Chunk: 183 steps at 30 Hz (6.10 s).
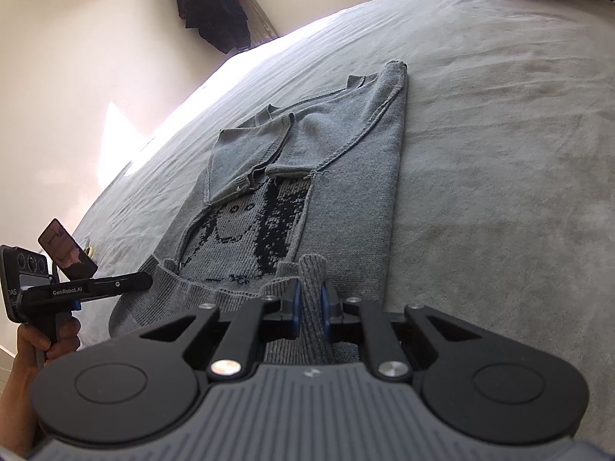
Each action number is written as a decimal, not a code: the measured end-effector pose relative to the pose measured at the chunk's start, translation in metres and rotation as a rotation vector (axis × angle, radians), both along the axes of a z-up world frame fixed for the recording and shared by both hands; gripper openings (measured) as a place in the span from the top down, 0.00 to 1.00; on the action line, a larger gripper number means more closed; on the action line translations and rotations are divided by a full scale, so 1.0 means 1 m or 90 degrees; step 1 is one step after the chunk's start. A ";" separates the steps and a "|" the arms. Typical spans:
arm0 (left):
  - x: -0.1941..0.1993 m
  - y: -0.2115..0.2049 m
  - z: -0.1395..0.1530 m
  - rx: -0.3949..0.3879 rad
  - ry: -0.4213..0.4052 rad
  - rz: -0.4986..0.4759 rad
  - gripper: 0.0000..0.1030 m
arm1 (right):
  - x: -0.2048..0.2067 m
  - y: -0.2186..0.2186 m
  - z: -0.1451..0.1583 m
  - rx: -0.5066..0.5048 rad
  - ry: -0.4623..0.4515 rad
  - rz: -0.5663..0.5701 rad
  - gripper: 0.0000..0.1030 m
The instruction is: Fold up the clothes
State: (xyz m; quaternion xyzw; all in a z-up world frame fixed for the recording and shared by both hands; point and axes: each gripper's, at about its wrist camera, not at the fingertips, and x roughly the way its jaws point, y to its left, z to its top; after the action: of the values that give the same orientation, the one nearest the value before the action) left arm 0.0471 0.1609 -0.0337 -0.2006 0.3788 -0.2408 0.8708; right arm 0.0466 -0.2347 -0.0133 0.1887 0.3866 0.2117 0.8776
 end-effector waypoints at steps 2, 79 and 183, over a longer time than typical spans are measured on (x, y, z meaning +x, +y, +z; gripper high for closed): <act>0.000 0.001 0.001 -0.012 -0.003 0.003 0.93 | 0.001 -0.001 0.004 0.003 -0.008 -0.005 0.88; 0.031 0.050 -0.007 -0.116 0.069 0.088 0.44 | 0.035 -0.047 0.001 0.106 0.016 -0.077 0.45; -0.075 0.007 0.010 0.098 -0.037 0.038 0.67 | -0.064 -0.021 0.011 0.035 0.006 0.006 0.64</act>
State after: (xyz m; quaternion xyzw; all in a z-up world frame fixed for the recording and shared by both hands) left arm -0.0276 0.1680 -0.0234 -0.1371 0.3644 -0.1908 0.9011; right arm -0.0173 -0.2561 -0.0024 0.2121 0.3857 0.2256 0.8691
